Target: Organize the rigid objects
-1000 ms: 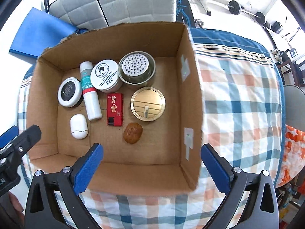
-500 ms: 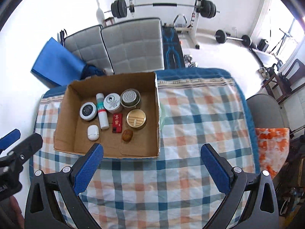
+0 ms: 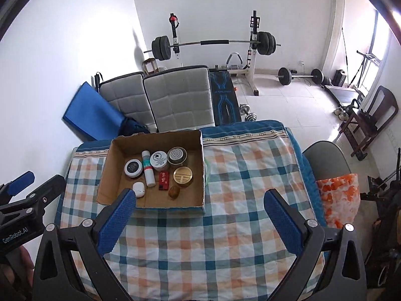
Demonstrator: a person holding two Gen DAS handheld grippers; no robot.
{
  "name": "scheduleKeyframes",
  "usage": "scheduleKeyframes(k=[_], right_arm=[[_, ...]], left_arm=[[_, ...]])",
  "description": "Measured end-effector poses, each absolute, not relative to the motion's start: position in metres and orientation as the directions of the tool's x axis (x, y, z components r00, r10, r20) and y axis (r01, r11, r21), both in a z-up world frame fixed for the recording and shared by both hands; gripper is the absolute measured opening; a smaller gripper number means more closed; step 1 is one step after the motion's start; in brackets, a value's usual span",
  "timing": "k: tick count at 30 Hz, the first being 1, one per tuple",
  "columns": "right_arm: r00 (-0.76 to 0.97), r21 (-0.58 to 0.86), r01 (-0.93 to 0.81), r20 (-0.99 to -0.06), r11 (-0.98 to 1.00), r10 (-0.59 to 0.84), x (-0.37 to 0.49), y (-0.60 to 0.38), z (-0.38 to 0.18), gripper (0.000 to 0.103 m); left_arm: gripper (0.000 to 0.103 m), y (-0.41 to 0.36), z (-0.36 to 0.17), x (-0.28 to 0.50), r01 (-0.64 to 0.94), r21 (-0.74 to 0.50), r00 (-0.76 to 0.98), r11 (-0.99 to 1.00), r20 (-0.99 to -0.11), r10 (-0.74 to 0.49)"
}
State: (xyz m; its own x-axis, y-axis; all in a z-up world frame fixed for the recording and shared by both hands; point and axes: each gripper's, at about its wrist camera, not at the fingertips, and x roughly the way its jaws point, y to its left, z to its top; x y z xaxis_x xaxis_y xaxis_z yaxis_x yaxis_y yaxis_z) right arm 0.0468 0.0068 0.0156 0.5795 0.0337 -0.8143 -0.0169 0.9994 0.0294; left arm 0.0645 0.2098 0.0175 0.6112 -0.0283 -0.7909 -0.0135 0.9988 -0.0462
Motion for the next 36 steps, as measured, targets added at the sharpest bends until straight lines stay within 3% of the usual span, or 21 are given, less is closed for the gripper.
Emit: scheduleKeyframes(k=[19, 36], right_arm=[[0.658, -0.021, 0.012, -0.752, 1.000, -0.023, -0.003, -0.003, 0.062, 0.103], [0.659, -0.033, 0.028, -0.751, 0.999, -0.043, -0.008, -0.012, 0.060, 0.103]], left_arm=[[0.103, 0.204, 0.047, 0.017, -0.029, -0.072, 0.666, 0.997, -0.745, -0.034], [0.103, 0.201, 0.045, 0.019, -0.044, -0.059, 0.656, 0.997, -0.754, -0.016]])
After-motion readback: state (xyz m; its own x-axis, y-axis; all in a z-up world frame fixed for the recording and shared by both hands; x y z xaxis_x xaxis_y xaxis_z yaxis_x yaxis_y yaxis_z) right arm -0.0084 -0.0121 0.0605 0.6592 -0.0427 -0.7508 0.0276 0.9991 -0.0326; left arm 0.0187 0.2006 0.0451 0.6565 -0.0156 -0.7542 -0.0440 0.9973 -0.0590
